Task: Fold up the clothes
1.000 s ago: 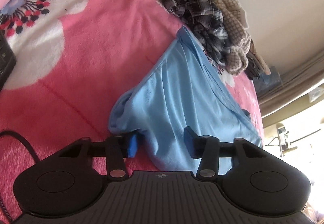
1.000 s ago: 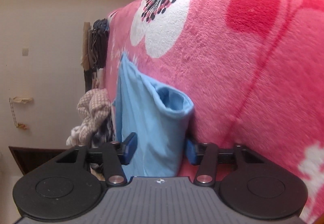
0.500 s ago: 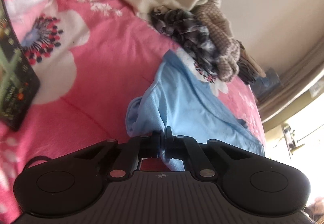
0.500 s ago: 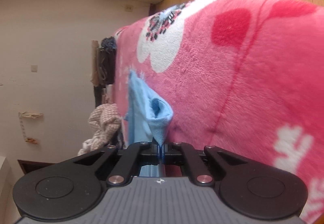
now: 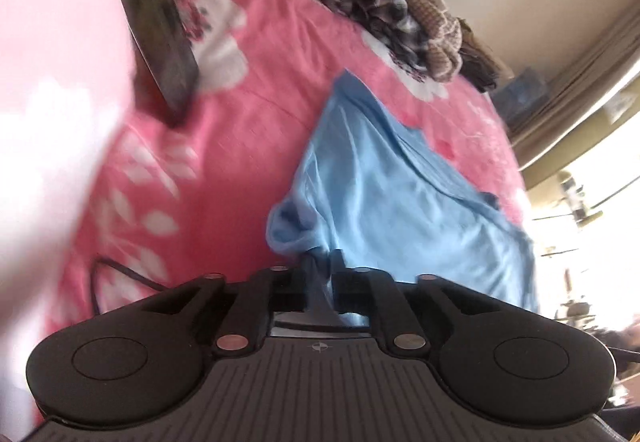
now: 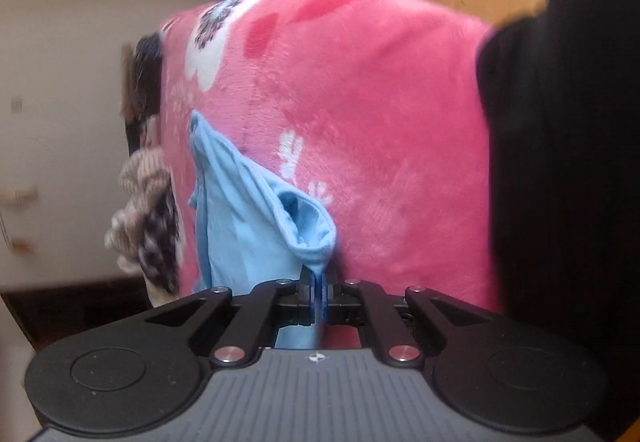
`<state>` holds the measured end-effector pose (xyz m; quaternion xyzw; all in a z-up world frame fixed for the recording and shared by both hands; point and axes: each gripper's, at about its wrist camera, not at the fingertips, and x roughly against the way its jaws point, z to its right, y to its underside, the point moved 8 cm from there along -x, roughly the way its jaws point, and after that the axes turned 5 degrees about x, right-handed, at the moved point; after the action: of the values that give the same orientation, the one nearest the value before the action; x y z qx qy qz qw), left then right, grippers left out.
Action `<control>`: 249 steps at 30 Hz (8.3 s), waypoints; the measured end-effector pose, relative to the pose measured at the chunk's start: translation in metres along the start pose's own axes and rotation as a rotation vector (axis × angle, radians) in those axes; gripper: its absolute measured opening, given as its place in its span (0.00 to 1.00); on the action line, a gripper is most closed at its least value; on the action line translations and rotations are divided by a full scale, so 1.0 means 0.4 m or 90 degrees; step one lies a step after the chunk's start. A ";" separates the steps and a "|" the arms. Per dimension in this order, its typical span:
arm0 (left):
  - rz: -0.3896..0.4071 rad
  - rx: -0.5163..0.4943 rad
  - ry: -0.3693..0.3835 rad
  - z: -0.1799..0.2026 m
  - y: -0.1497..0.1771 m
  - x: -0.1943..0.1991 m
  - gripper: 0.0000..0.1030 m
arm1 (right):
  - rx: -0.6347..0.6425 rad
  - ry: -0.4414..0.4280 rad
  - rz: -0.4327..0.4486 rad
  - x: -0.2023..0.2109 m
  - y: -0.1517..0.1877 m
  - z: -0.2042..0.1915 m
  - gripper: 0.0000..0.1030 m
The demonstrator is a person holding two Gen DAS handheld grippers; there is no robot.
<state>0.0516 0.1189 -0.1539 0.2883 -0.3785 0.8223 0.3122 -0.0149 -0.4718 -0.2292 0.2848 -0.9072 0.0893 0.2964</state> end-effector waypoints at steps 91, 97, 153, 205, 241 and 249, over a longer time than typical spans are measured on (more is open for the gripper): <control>0.114 -0.200 -0.127 0.141 -0.290 -0.417 0.46 | 1.067 0.133 -0.108 -0.616 0.215 -0.564 0.18; 0.115 -0.188 -0.131 0.136 -0.292 -0.413 0.46 | 0.908 0.169 -0.017 -0.601 0.069 -0.587 0.19; 0.106 -0.174 -0.022 0.162 -0.285 -0.399 0.05 | 1.291 0.027 -0.346 -0.765 0.314 -0.671 0.02; 0.081 -0.277 -0.014 0.327 -0.203 -0.454 0.20 | 1.146 0.074 -0.095 -0.720 0.172 -0.718 0.45; 0.041 -0.352 -0.059 0.340 -0.148 -0.555 0.21 | 0.721 0.179 -0.080 -0.433 -0.265 -0.450 0.37; 0.047 -0.356 -0.058 0.340 -0.148 -0.557 0.22 | 0.713 0.149 -0.038 -0.414 -0.279 -0.472 0.05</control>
<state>0.2697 -0.0252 -0.2117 0.2137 -0.6147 0.6828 0.3321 0.2501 -0.4243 -0.1749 0.4118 -0.6741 0.5792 0.2013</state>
